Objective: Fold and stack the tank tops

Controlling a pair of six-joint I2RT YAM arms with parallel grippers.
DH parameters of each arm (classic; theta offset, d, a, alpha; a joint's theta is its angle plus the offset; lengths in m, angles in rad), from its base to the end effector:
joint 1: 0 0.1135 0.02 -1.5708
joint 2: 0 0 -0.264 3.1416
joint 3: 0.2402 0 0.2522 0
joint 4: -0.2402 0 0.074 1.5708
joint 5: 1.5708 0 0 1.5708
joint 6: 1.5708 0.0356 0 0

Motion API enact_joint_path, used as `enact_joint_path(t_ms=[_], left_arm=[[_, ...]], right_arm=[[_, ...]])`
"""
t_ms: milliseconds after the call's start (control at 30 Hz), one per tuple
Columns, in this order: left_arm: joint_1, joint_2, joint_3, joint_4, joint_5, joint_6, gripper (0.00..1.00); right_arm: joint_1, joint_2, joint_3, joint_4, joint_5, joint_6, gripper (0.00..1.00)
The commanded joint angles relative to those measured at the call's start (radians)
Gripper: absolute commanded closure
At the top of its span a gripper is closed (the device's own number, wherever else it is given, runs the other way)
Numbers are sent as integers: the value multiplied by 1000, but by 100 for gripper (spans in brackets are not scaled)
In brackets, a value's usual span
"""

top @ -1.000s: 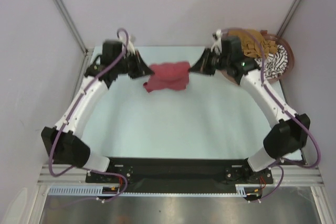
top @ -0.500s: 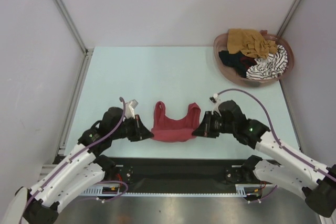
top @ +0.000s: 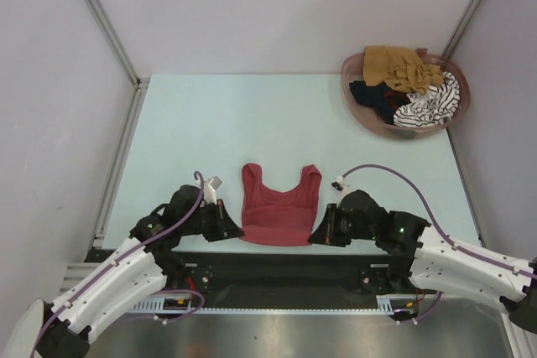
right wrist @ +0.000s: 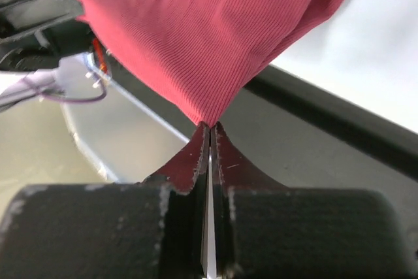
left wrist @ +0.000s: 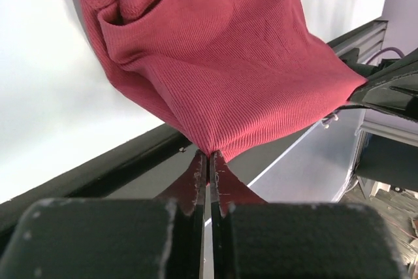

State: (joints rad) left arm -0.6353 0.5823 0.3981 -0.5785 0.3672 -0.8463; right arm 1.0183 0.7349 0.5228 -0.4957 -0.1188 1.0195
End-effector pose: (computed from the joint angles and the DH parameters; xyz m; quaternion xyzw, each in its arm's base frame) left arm 0.0961 -0.0867 0.1987 -0.0238 0.9066 -0.3847 0.1719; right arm 0.0800 0.1378 0.2265 -0.0243 0.9068 0.3838 0.1730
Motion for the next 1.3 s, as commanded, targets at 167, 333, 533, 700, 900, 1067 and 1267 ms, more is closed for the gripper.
enact_joint_path(t_ms=[167, 333, 533, 700, 900, 1067, 1267], left_arm=[[-4, 131, 140, 46, -88, 36, 98], [23, 269, 252, 58, -117, 88, 98], [109, 402, 317, 98, -108, 145, 98], [173, 507, 358, 138, -80, 174, 99], [220, 635, 439, 170, -59, 211, 98], [246, 731, 484, 199, -68, 230, 99], [256, 838, 535, 230, -86, 230, 98]], right_arm=[[-96, 125, 164, -23, 77, -96, 100], [-227, 219, 218, -3, -18, -202, 100], [-369, 328, 252, 43, -100, -286, 100], [-458, 431, 324, 63, -146, -357, 100], [-500, 561, 408, 81, -162, -400, 100], [-537, 638, 444, 121, -177, -409, 100], [-564, 747, 500, 146, -171, -426, 99]])
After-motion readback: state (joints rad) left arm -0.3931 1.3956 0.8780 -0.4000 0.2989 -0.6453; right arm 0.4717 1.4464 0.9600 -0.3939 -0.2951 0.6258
